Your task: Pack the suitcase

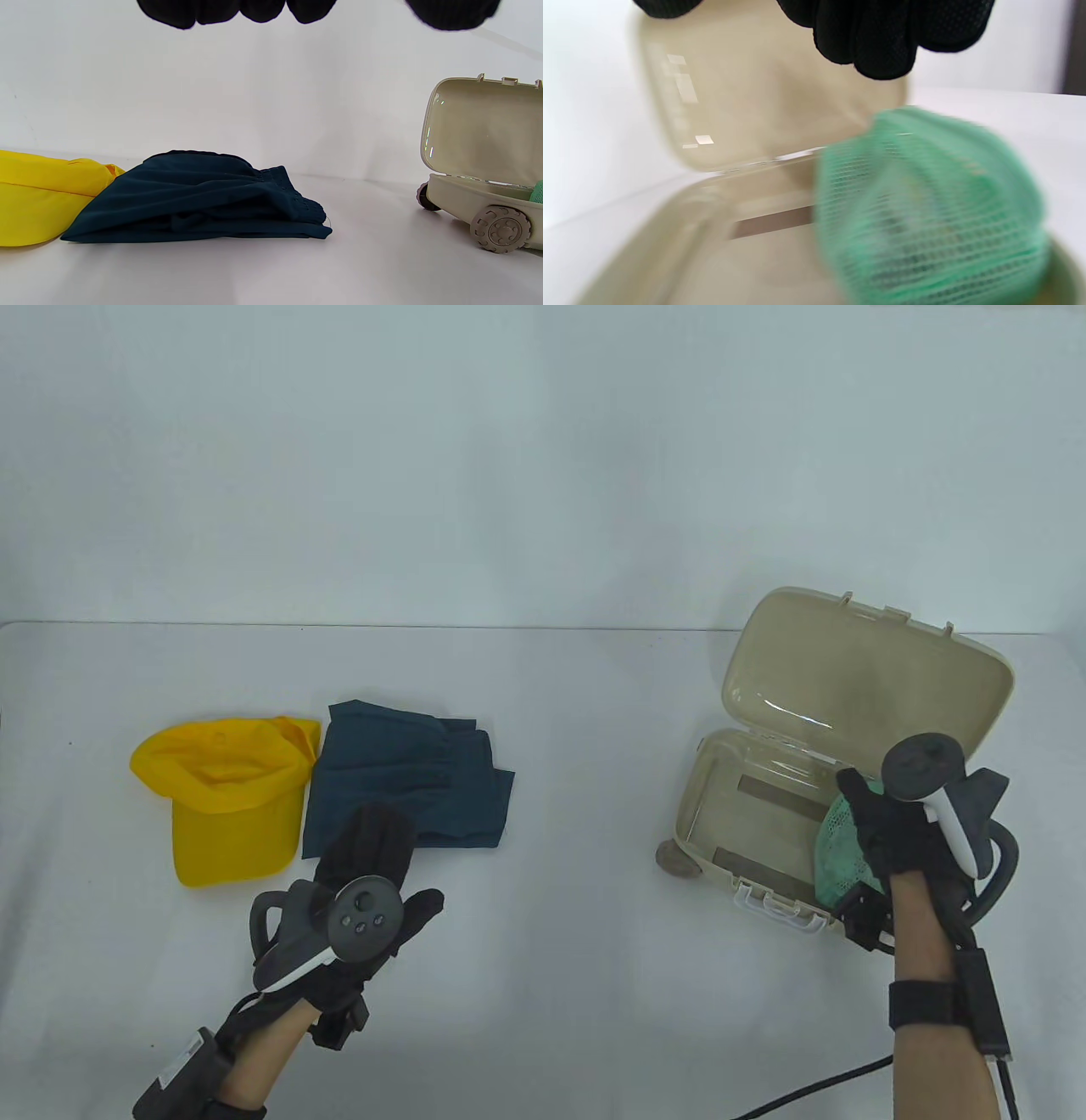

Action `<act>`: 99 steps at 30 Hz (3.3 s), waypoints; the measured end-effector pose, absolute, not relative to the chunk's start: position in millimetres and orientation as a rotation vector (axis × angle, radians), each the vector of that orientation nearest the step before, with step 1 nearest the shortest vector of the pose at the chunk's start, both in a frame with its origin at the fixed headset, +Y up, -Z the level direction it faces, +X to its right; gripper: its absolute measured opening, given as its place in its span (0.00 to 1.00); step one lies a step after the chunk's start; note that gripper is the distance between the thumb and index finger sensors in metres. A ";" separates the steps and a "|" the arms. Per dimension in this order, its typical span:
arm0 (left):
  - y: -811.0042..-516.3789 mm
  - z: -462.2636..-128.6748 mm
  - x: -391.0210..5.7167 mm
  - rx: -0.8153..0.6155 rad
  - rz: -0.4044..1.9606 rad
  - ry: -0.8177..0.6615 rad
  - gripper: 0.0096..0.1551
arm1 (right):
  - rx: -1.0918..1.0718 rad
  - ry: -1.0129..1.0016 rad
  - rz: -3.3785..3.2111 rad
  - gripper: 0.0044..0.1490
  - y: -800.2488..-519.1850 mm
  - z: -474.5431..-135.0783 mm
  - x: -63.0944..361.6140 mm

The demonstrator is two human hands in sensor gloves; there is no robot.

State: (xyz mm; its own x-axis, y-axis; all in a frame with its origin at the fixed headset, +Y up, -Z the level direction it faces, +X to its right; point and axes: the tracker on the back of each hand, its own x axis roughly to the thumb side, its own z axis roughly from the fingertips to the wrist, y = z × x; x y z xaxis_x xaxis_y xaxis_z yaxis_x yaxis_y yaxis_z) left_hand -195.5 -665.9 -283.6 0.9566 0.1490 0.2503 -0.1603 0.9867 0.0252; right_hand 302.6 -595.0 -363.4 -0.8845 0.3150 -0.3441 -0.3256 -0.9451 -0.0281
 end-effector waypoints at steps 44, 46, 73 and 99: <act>-713.5 -530.2 -126.7 -0.309 -0.289 0.020 0.57 | 0.462 -0.128 2.889 0.58 -654.7 -283.2 163.3; -724.8 -534.5 -127.6 -0.372 -0.265 0.016 0.57 | 0.471 -0.150 2.896 0.58 -652.9 -281.1 161.9; -556.7 -503.0 -211.5 0.040 0.086 0.065 0.26 | 0.455 -0.046 2.892 0.56 -663.7 -285.9 161.6; -714.9 -372.1 -17.4 -0.183 0.036 -0.288 0.32 | 0.267 -0.166 2.847 0.55 -650.8 -288.0 186.9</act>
